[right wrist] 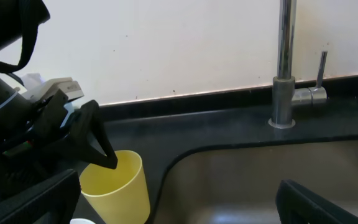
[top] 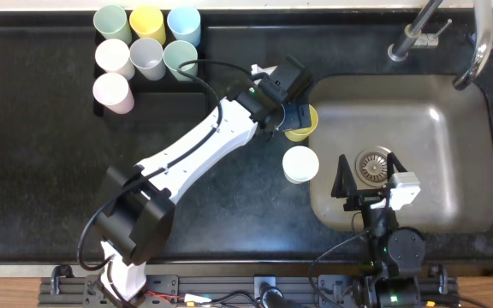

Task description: Store Cups

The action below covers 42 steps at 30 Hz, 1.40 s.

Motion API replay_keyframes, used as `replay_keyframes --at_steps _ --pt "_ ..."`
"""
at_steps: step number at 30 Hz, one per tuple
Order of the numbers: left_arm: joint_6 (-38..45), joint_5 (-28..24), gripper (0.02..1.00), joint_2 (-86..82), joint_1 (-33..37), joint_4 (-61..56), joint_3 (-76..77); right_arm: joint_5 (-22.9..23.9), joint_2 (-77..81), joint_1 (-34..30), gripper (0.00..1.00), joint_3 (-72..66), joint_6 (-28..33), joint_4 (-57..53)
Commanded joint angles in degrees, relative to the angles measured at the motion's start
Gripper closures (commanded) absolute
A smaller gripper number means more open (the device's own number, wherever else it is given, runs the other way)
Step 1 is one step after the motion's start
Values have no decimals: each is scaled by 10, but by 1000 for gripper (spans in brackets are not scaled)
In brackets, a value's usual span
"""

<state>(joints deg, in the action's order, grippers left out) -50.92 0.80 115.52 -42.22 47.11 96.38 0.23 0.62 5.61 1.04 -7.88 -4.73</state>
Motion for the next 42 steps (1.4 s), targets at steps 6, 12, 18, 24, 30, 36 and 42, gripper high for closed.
replay_keyframes --at_steps 6,12,18,24,30,36,42 --pt "-6 -38 93 33 21 -1 18 -2 -5 -4 5 -8 -3 3" --pt "-12 -14 869 31 23 1 31 -2 -5 -4 3 -8 -3 3" --pt "-12 50 980 -15 51 58 67 -2 -5 -4 3 -8 -3 3" --pt "-37 79 982 -101 151 159 67 -2 -5 -4 5 -8 -3 3" --pt "-38 78 982 -125 355 256 58 -2 -5 -4 3 -8 -3 3" --pt "-38 76 982 -125 399 242 13 -2 -5 -4 3 -8 -3 3" --pt "-38 62 982 -124 400 202 -16 -2 -5 -4 3 -8 -3 3"
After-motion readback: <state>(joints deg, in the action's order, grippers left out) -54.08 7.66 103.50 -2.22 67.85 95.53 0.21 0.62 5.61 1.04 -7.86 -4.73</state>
